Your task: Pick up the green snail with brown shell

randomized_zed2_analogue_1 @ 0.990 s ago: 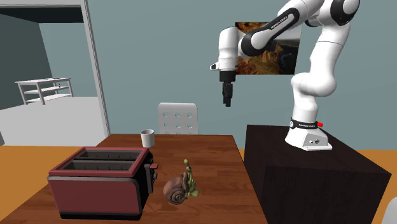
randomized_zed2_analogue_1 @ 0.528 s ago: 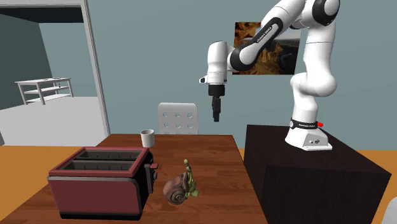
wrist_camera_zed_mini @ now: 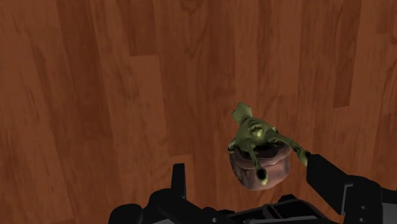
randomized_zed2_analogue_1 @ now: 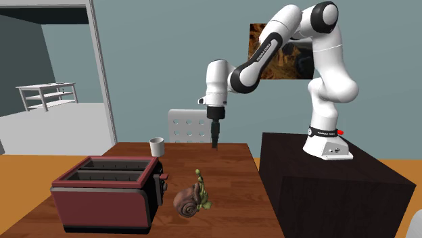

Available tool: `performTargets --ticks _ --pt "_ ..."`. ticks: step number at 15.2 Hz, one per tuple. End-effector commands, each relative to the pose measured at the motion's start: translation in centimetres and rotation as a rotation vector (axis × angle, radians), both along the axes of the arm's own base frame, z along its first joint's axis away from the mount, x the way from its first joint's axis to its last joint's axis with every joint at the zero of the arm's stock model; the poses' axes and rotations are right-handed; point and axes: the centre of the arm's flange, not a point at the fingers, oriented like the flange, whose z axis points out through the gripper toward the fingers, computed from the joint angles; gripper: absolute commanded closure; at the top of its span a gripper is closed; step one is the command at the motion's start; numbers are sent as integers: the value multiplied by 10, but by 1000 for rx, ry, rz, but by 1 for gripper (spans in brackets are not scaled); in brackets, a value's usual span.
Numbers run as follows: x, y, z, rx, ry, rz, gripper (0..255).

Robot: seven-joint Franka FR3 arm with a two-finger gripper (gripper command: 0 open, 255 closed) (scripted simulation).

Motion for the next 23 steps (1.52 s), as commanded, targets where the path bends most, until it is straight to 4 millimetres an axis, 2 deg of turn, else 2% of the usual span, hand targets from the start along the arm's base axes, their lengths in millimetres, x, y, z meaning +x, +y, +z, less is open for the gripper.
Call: performTargets --ticks 1,8,15,17,18,23 --pt "13 14 -18 15 -3 -3 0" --pt "62 64 -69 63 -13 -10 0" --pt "62 64 -106 63 -13 -10 0" --pt "62 64 -109 63 -13 -10 0" --pt "61 63 -109 63 -13 -10 255" --pt "61 63 -108 63 -13 -10 255"
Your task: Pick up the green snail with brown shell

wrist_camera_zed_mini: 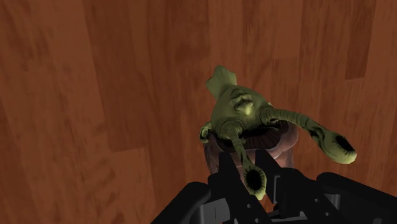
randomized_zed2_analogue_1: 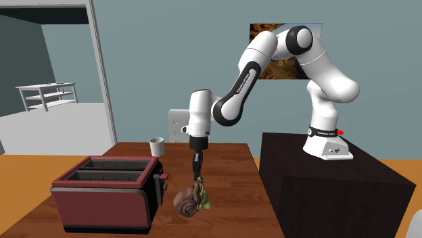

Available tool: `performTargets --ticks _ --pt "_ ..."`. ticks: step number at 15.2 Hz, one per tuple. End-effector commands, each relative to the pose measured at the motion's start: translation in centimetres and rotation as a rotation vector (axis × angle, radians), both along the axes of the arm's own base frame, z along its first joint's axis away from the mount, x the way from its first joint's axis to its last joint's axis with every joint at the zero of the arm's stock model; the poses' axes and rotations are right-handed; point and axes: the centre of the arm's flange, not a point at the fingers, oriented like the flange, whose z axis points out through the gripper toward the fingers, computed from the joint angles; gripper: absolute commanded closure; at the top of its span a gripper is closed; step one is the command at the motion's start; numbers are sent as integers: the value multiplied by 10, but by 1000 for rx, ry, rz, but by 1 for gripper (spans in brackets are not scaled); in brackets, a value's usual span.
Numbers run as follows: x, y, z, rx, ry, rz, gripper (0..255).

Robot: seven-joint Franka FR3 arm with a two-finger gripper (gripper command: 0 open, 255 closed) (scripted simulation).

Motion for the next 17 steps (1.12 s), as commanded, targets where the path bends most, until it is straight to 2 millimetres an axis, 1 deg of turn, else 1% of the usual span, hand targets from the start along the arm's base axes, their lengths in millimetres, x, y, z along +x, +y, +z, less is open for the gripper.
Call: performTargets --ticks 1,4,17 --pt "0 0 0 0 0 0 255" --pt "1 0 -1 0 0 0 255" --pt "1 0 68 0 0 0 255"
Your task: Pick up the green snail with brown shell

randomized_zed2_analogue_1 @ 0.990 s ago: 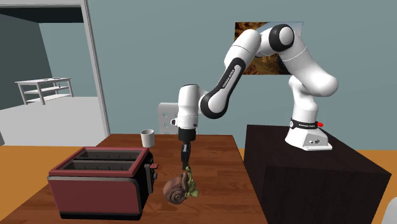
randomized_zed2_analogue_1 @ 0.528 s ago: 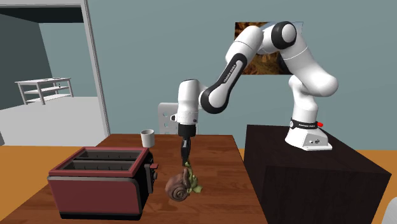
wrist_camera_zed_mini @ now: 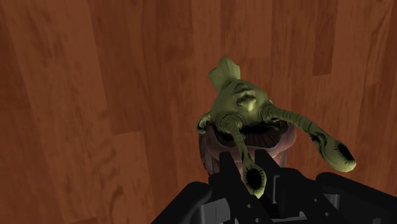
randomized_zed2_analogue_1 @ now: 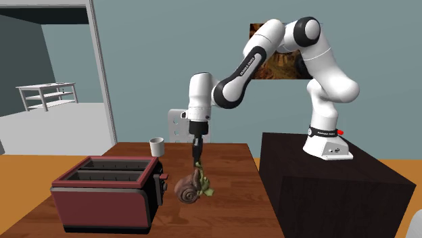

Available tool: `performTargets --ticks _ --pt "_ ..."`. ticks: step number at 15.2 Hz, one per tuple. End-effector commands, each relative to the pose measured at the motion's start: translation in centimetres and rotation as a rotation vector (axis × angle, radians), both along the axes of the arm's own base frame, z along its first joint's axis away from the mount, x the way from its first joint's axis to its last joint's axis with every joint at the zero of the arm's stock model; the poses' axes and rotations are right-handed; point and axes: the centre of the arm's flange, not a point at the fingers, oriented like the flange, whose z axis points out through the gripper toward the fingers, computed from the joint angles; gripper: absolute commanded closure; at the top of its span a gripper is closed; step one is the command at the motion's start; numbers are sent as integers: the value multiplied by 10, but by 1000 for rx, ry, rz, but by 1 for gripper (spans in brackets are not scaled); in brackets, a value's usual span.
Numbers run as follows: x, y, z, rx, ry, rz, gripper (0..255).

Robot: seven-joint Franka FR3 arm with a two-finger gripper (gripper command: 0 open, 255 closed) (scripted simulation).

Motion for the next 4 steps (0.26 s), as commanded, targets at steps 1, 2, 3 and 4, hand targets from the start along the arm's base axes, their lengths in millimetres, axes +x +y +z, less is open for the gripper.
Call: performTargets --ticks 1,2,3,4 --pt "1 0 10 0 -1 0 255" --pt "1 0 16 0 -1 0 255" --pt "1 0 16 0 -1 0 255" --pt "1 0 16 0 -1 0 255"
